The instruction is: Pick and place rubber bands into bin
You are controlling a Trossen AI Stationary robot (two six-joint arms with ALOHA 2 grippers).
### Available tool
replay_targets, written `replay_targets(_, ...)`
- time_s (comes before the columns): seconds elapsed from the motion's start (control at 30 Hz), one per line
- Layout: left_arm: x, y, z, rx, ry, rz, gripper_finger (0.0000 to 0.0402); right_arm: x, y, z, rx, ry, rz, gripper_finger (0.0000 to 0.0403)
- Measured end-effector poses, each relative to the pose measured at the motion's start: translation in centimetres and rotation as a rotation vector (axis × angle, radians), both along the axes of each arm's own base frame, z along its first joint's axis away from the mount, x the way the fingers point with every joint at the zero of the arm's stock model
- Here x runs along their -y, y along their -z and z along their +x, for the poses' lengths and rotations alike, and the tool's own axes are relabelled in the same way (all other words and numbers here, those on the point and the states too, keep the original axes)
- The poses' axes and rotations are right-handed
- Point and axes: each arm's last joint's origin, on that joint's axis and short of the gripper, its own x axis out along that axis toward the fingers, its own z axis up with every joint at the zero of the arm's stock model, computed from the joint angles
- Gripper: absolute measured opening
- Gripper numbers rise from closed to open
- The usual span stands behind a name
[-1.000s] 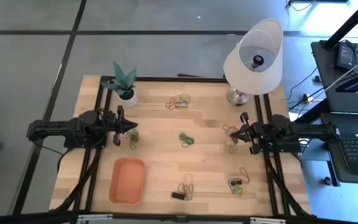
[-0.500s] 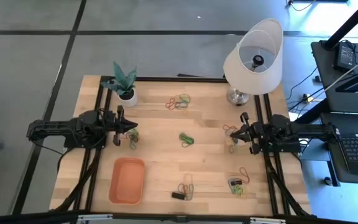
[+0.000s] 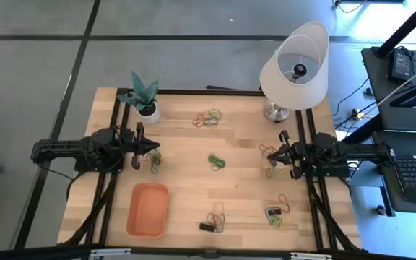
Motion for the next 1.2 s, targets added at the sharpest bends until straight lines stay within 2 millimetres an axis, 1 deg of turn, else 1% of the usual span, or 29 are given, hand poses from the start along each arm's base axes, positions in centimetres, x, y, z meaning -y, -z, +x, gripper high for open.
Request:
replay_targets(0.5,0.0,0.0,0.0,0.000,0.000,0.000,0.0006,0.0,0.0,0.0,-0.001,0.000,0.006,0.0020)
replay_targets(0.73,0.0,0.0,0.0,0.000,0.000,0.000,0.0006,0.0,-0.2,0.0,-0.006,0.000,0.129,0.0020)
replay_targets(0.97,0.0,0.0,0.0,0.000,0.000,0.000,0.0006,0.0,-1.0,-0.1,0.081,0.006,0.135,0.0020)
replay_targets(1.13,0.0,0.0,0.0,0.000,0.000,0.000,0.0006,0.1,-1.1,-0.1,0.071,-0.004,0.260,0.0020)
replay_targets(1.2,0.0,0.0,0.0,0.000,0.000,0.000,0.0006,0.0,-1.1,-0.1,0.067,-0.014,0.260,0.0019)
